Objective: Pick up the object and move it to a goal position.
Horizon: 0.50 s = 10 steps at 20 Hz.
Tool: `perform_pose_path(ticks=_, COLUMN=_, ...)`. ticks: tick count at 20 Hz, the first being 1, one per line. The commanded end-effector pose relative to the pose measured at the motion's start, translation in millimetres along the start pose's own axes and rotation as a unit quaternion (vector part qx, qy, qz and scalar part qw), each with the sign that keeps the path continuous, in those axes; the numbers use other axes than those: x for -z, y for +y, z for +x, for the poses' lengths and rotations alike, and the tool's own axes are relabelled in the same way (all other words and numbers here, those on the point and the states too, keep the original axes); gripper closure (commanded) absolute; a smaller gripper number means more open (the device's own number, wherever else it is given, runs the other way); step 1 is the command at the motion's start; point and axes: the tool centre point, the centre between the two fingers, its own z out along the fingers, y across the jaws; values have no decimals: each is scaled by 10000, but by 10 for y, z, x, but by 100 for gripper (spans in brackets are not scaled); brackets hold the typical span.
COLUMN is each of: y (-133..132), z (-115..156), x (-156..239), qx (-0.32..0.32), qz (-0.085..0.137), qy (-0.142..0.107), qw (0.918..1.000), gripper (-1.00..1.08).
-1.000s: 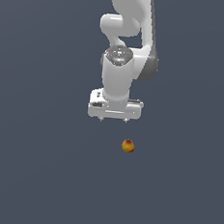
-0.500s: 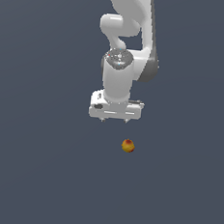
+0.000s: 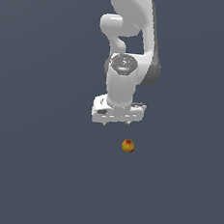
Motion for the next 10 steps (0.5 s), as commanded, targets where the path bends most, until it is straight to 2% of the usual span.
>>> perform_pose_path(ticks=1, y=-48, z=50, x=-53, qx=260, qz=-20, qy=-1, qw=9997, gripper=-92)
perform_pose_path(ticks=6, y=-181, z=185, x=-200, qx=977, qz=-65, qy=3, qw=9952, gripper=-92)
perform_pose_path(ticks=10, y=-320, z=311, x=-350, qx=1681, qz=-96, qy=10, qw=9857, gripper=-92)
